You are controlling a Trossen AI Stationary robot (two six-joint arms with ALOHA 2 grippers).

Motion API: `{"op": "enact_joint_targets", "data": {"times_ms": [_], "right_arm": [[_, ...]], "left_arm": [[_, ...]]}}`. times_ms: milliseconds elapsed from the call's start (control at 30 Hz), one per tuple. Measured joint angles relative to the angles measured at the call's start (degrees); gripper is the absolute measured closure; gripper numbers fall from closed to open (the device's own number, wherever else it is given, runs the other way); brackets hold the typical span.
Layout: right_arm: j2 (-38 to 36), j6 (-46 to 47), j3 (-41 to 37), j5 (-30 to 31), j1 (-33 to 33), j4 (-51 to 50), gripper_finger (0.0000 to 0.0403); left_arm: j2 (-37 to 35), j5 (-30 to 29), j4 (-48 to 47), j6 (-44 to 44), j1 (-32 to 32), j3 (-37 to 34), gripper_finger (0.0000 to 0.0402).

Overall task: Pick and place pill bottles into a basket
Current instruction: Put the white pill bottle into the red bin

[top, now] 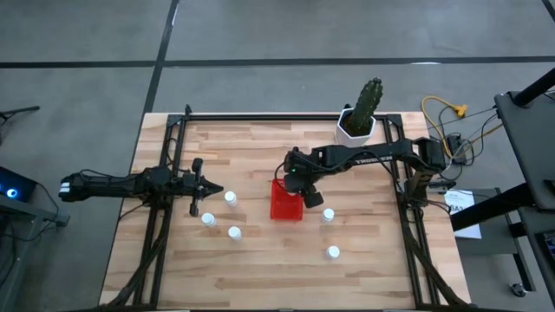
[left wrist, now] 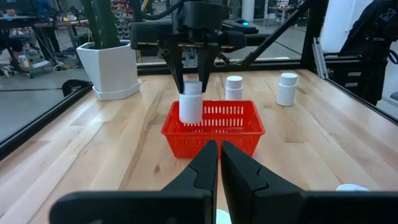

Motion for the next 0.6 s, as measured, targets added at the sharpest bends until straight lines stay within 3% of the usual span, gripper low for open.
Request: {"op": "enact_joint_targets", "data": {"times_ms": [600], "right_arm": [[0.0,-0.29,-2.17,1.62,-0.48,1.55,0.0252]], "left_arm": [[0.0,0.02,0.0,0.0,0.0,0.0,0.04]]}}
